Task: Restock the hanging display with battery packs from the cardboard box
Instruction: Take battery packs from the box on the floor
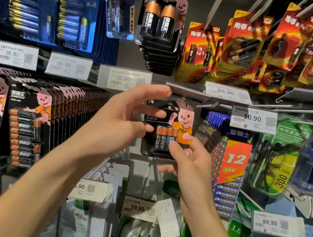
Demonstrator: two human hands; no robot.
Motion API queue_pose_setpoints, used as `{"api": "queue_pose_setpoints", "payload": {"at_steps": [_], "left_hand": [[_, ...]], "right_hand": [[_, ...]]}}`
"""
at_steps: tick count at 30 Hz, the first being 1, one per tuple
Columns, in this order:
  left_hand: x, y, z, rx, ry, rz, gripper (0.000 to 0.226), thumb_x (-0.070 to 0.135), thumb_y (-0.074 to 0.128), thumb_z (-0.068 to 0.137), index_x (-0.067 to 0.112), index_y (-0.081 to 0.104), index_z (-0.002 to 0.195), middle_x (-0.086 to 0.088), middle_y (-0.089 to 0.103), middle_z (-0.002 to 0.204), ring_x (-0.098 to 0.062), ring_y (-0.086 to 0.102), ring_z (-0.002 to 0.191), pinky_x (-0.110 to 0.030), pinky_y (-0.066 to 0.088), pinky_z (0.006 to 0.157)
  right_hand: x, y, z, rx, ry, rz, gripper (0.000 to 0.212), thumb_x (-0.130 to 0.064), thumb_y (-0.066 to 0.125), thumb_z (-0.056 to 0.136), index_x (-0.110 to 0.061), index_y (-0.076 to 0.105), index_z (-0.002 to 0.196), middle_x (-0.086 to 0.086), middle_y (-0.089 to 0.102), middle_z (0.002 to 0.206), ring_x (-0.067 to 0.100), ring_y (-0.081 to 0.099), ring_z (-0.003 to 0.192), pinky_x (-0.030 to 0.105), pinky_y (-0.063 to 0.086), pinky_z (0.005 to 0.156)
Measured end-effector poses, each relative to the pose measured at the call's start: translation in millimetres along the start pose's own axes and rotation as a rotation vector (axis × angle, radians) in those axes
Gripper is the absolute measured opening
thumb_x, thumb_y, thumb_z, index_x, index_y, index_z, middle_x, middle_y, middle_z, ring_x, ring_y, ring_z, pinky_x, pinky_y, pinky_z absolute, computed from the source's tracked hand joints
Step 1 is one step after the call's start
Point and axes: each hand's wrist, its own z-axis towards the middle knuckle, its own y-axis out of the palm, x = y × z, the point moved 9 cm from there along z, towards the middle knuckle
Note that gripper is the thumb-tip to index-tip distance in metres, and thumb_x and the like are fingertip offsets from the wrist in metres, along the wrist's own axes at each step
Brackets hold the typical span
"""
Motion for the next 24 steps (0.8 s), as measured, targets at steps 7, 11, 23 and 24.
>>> {"api": "queue_pose_setpoints", "payload": {"at_steps": [7, 11, 23, 24], "left_hand": [[-3, 1, -1, -0.015, -0.001, 0.010, 0.081, -0.010, 0.048, 0.066, 0.032, 0.061, 0.134, 0.018, 0.059, 0.140, -0.012, 0.062, 0.123, -0.041, 0.054, 0.093], [-3, 1, -2, -0.012, 0.000, 0.009, 0.079, -0.005, 0.049, 0.065, 0.033, 0.061, 0.134, 0.019, 0.058, 0.140, -0.012, 0.062, 0.123, -0.043, 0.054, 0.093], [2, -1, -7, -0.019, -0.006, -0.004, 0.083, -0.029, 0.044, 0.078, 0.032, 0.062, 0.132, 0.017, 0.058, 0.139, -0.010, 0.064, 0.118, -0.047, 0.059, 0.091], [2, 0, -8, -0.023, -0.006, 0.000, 0.083, -0.029, 0.044, 0.078, 0.032, 0.061, 0.133, 0.016, 0.058, 0.139, -0.010, 0.064, 0.118, -0.044, 0.060, 0.090]], "right_hand": [[15, -2, 4, 0.095, 0.031, -0.009, 0.025, -0.014, 0.061, 0.099, -0.032, 0.065, 0.083, 0.017, 0.059, 0.109, 0.002, 0.066, 0.058, 0.066, 0.054, 0.081], [33, -1, 26, 0.127, 0.088, -0.038, 0.014, -0.010, 0.057, 0.099, -0.021, 0.064, 0.094, 0.016, 0.063, 0.101, 0.007, 0.064, 0.067, 0.056, 0.060, 0.074], [70, 1, 65, 0.276, 0.215, 0.001, 0.021, -0.010, 0.058, 0.100, -0.028, 0.058, 0.090, 0.001, 0.066, 0.092, 0.024, 0.066, 0.084, 0.043, 0.062, 0.072], [71, 2, 66, 0.277, 0.220, 0.005, 0.022, -0.011, 0.059, 0.100, -0.030, 0.056, 0.089, 0.001, 0.066, 0.091, 0.024, 0.065, 0.084, 0.046, 0.061, 0.074]]}}
